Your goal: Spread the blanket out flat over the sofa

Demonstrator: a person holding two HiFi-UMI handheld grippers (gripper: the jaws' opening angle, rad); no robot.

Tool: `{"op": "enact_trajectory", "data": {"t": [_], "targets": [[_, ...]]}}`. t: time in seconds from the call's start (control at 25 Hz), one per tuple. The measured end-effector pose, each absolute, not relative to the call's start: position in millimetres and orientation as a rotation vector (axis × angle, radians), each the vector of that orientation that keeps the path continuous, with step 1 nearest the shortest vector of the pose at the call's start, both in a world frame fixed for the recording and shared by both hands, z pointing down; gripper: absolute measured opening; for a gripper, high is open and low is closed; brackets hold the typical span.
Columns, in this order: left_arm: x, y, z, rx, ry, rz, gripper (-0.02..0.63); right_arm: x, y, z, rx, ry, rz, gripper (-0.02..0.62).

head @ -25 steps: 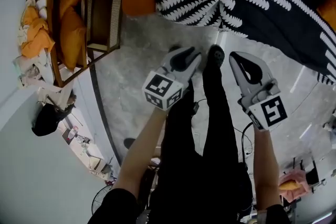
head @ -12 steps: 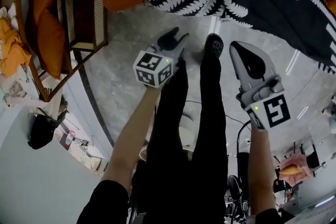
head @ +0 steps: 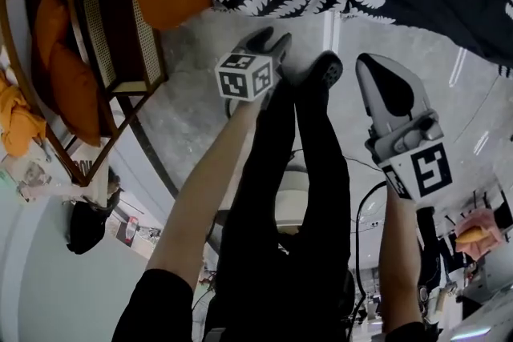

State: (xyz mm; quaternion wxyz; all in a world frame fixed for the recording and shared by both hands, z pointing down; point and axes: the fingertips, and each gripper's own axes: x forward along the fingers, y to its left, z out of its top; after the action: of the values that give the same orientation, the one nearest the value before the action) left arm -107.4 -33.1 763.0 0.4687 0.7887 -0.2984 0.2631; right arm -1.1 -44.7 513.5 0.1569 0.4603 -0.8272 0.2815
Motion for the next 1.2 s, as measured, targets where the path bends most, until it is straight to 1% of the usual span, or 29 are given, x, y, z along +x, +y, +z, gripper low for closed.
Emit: {"op": "enact_trajectory", "data": {"t": [0.16, 0.28, 0.68, 0.8, 1.12, 1.2], "targets": [[-116.2, -39.8, 789.0, 1.866, -0.794, 0.661, 0.249, -12.1, -34.3, 528.2, 1.315, -2.354, 0.842, 0.002], [-118.1, -48.2, 800.5, 1.824, -0.803, 0.62, 0.253, -22.3, -30.2, 534.3, 1.317, -2.375, 0.862, 0.002], [-118.2, -59.6, 821.1, 1.693, -0.815, 0.515, 0.256, -21.2, -18.0, 546.7, 1.297, -2.348, 0.905, 0.002], [-113.2, -65.2, 817.3, 1.706, -0.829, 0.522, 0.233, -18.6, -21.6, 542.2, 1.289, -2.371, 0.916, 0.002], [-119.8, -69.6, 814.0, 1.772, -0.847, 0.597, 0.125, -18.5, -18.8, 547.3, 1.271, -2.359, 0.908, 0.002], [-121.3, -64.8, 813.1, 1.779, -0.843, 0.61, 0.115, -19.2, -17.3, 546.3, 1.27, -2.359, 0.912, 0.002]]}}
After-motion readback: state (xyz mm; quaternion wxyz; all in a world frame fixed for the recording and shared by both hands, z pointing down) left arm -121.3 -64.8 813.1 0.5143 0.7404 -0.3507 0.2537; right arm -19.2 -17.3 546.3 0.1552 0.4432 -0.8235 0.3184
